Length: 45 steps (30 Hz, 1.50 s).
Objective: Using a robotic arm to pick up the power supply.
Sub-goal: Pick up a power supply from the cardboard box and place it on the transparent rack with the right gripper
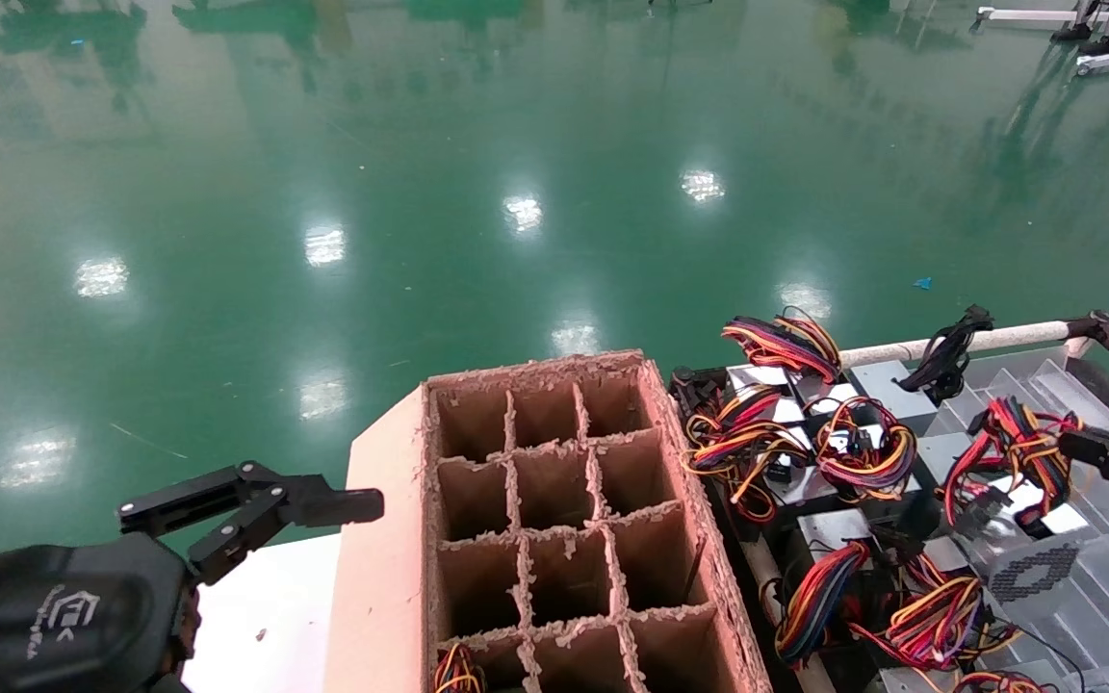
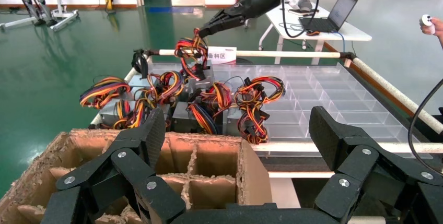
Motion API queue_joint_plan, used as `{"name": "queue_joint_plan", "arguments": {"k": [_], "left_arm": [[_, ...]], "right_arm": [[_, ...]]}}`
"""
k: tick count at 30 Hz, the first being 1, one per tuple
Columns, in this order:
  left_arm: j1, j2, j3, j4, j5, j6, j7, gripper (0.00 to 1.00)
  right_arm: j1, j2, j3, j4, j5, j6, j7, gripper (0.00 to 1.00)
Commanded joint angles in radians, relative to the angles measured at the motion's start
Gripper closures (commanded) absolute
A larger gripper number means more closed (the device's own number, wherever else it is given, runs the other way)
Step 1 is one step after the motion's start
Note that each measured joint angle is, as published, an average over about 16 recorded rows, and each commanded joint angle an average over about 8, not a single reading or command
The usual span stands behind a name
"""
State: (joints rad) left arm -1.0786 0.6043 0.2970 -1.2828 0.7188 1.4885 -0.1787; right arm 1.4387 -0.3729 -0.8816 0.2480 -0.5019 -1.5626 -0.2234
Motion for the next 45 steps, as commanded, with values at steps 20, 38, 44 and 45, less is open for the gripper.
{"name": "queue_joint_plan", "arguments": {"k": [20, 38, 44, 45], "left_arm": [[0.0, 0.0, 0.001, 0.0, -0.001, 0.0, 0.001, 0.0], [0.0, -0.001, 0.002, 0.0, -0.001, -0.001, 0.001, 0.0], [-0.001, -0.001, 0.002, 0.0, -0.002, -0.001, 0.001, 0.0], [-0.001, -0.001, 0.002, 0.0, -0.002, -0.001, 0.001, 0.0]], "right_arm": [[0.106, 0.093, -0.071, -0.037, -0.141, -0.008, -0.053, 1.0], [0.215, 0.166, -0.101, 0.143, -0.199, -0.024, -0.091, 1.0], [0.262, 0.169, -0.125, 0.233, -0.257, -0.024, -0.128, 1.0], [0.273, 0.166, -0.129, 0.244, -0.27, -0.023, -0.139, 1.0]]}}
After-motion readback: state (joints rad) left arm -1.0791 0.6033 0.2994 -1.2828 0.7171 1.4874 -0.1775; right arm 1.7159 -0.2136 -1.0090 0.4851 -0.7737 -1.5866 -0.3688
